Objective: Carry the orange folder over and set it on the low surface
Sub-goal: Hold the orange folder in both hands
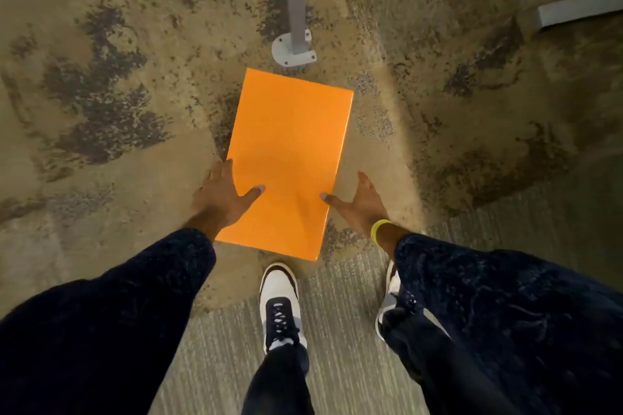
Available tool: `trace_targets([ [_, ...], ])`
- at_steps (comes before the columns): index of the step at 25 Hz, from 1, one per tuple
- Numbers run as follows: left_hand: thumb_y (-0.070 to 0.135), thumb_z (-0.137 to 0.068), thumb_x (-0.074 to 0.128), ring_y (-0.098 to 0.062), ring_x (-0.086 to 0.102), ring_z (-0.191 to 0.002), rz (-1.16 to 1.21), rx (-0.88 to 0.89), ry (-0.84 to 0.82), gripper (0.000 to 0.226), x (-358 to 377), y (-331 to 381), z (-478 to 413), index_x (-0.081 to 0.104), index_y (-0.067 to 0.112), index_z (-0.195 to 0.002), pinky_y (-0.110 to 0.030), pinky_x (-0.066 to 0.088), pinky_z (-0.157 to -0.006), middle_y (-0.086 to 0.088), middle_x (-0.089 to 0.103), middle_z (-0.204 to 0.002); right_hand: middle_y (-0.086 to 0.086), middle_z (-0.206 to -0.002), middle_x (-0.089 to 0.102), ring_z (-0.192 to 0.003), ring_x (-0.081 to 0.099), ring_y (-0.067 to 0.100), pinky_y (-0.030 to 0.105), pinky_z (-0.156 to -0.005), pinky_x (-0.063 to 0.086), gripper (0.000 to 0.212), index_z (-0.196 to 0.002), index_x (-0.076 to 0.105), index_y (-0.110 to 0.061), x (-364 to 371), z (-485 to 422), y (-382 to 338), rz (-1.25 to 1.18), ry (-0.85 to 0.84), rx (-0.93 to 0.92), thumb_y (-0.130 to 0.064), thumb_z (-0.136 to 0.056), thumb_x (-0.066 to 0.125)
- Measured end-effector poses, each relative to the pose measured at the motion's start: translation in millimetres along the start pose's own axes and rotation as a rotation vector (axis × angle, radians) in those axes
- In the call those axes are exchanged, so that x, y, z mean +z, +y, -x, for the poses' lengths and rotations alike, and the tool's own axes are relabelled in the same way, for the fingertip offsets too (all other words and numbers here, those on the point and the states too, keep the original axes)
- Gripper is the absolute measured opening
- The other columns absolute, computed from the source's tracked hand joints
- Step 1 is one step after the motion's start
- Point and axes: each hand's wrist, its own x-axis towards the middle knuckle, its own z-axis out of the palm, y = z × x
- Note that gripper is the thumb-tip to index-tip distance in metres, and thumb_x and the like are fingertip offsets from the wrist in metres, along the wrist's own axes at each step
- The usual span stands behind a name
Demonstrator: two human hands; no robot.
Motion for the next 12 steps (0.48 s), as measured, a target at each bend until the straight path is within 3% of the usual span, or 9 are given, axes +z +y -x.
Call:
trace_targets([
  [4,0.073,-0.076,0.062,-0.037,0.029,-0.147,0.218,-0.212,-0.064,0.118,27,-6,-22,-0.003,0.014,-0.157,-0.057,0.037,-0.110,-0.011,0.011,-0.167,0.004,-0.166,0.010,-0.145,0.032,0.034,0.047,-0.107,0.044,0.122,-0.156,0.000,-0.015,25,-26,14,-0.142,-0.122,0.078,-0.067,-0.071,0.070],
  [7,0.070,-0.072,0.069,-0.037,0.032,-0.145,0.259,-0.247,-0.049,0.123,41,-16,-39,-0.001,0.015,-0.158,-0.055,0.038,-0.110,-0.012,0.015,-0.166,0.007,-0.161,0.025,-0.138,0.043,0.034,0.048,-0.106,0.046,0.113,-0.155,0.008,-0.013,50,-36,20,-0.244,-0.187,0.085,-0.055,-0.074,0.076],
  [10,0.057,-0.070,0.080,-0.036,0.042,-0.139,0.424,-0.201,0.002,0.113,49,-29,-52,0.019,0.015,-0.155,-0.053,0.041,-0.108,-0.012,0.035,-0.158,0.010,-0.147,0.048,-0.124,0.055,0.035,0.054,-0.101,0.049,0.094,-0.146,0.022,-0.016,70,-42,19,-0.425,-0.248,0.094,-0.045,-0.076,0.078],
  [12,0.054,-0.065,0.085,-0.036,0.049,-0.133,0.512,-0.208,-0.002,0.109,51,-38,-58,0.031,0.016,-0.151,-0.056,0.044,-0.106,-0.011,0.045,-0.151,0.011,-0.143,0.051,-0.122,0.056,0.036,0.056,-0.100,0.049,0.094,-0.145,0.023,-0.016,78,-44,17,-0.484,-0.234,0.133,-0.045,-0.075,0.079],
])
